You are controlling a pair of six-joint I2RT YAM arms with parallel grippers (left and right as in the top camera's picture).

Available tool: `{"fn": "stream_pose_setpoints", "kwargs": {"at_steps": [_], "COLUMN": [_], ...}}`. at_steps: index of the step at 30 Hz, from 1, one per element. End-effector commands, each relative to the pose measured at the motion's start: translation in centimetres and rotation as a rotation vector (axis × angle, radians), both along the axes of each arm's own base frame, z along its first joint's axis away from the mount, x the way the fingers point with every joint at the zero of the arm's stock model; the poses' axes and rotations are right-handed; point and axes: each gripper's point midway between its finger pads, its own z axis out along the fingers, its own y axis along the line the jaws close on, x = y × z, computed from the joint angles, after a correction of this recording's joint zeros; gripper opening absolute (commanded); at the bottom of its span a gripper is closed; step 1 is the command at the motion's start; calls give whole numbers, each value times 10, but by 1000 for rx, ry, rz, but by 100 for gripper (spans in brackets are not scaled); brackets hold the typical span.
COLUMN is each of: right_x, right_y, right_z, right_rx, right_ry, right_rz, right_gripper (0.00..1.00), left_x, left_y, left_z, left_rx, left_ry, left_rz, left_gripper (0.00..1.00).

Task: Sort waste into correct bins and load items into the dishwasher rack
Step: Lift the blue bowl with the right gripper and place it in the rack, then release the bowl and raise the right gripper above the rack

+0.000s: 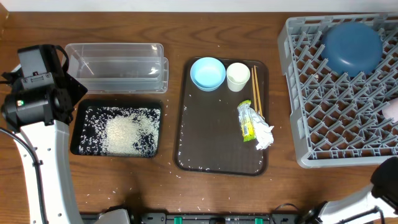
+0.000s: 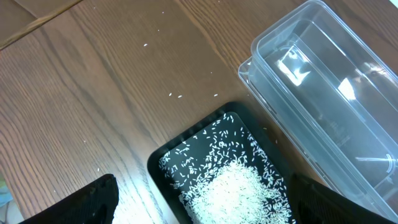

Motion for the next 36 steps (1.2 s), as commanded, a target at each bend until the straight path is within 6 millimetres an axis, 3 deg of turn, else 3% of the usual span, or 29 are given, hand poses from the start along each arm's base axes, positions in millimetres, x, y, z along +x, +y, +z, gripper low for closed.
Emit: {"fn": "stream_pose_setpoints", "kwargs": {"at_steps": [1,5,9,19,22,26,29,32,36], "right_x": [-4,-9,-18,-33,-34,-31,-31,-27,-19], "right_y": [19,66,127,243,267,280,278,262,223], "right_z": [6,3,-16,-102,-123,-131,-130,-132,-132], "right_rx": [-51,-55,-92,-284,-325,-355,-367,-420,-421], "right_ry": [18,56,159,473,508,507,508,527,580], "right_rz": [29,165,384,728,778,786,781,736,514], "right_gripper": [93,92,91,89,95,99,99,99,99], "left_x": [0,0,0,0,0,0,0,0,0], "left_y": [2,2,2,2,2,2,2,2,2], "left_z": [1,1,1,1,1,1,1,1,1], "left_rx": [1,1,1,1,1,1,1,1,1], "left_ry": [-1,-1,-2,-2,-1,-2,-2,-1,-1], "left_rz": [13,13,13,13,13,13,13,13,13], "left_gripper": [88,88,88,88,88,88,88,88,88]}}
